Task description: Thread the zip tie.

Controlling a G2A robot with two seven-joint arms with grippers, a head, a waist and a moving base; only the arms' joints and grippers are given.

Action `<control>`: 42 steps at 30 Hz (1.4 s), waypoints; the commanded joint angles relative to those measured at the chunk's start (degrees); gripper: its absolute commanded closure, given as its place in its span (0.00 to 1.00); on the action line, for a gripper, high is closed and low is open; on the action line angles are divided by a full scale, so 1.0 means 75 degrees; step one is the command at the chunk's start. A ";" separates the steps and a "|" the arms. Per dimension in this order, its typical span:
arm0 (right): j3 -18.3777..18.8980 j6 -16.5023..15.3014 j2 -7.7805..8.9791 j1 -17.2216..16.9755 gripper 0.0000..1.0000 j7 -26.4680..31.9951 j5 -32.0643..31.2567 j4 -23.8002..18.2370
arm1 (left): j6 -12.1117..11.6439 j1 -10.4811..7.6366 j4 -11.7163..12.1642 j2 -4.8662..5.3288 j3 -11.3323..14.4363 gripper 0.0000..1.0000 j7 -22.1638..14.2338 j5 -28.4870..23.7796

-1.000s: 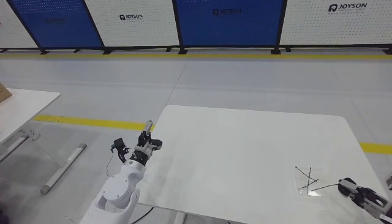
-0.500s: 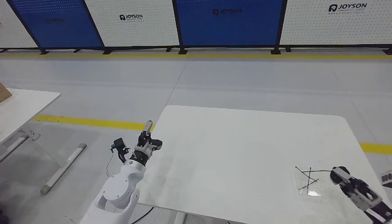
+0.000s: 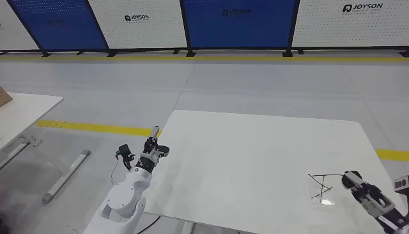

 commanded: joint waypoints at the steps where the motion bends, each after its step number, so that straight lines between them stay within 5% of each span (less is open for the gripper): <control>1: -0.0235 -0.0194 -0.0076 -0.0062 1.00 -0.0676 -0.0005 -0.0289 | 0.0000 0.0000 0.0000 0.0000 0.0000 0.00 0.0000 0.0000; 5: -0.0830 -0.0194 -0.0234 -0.0080 1.00 -0.2008 -0.0689 -0.0914 | 0.0000 0.0000 0.0000 0.0000 0.0000 0.00 0.0000 0.0000; 9: -0.1556 0.0064 -0.0357 0.0290 1.00 -0.2985 -0.1651 -0.0831 | 0.0000 0.0000 0.0000 0.0000 0.0000 0.00 0.0000 0.0000; 17: -0.1556 0.0064 -0.0357 0.0290 1.00 -0.2985 -0.1651 -0.0831 | -0.0006 -0.0012 -0.0024 0.0000 0.0014 0.00 -0.0043 -0.0007; 23: -0.1556 0.0064 -0.0357 0.0290 1.00 -0.2985 -0.1651 -0.0831 | 0.0510 -0.0062 -0.0532 0.0145 0.0264 0.00 -0.2708 0.0611; 28: -0.1556 0.0064 -0.0357 0.0290 1.00 -0.2985 -0.1651 -0.0831 | 0.0823 -0.0279 -0.0497 0.0187 0.0881 0.00 -0.3792 0.1171; 40: -0.1556 0.0064 -0.0357 0.0290 1.00 -0.2985 -0.1651 -0.0831 | 0.0834 -0.0383 -0.0414 0.0181 0.0948 0.00 -0.3684 0.1255; 42: -0.1604 0.0038 -0.0370 0.0301 1.00 -0.3012 -0.1617 -0.0874 | 0.0820 -0.0419 -0.0292 0.0178 0.0969 0.00 -0.4064 0.0765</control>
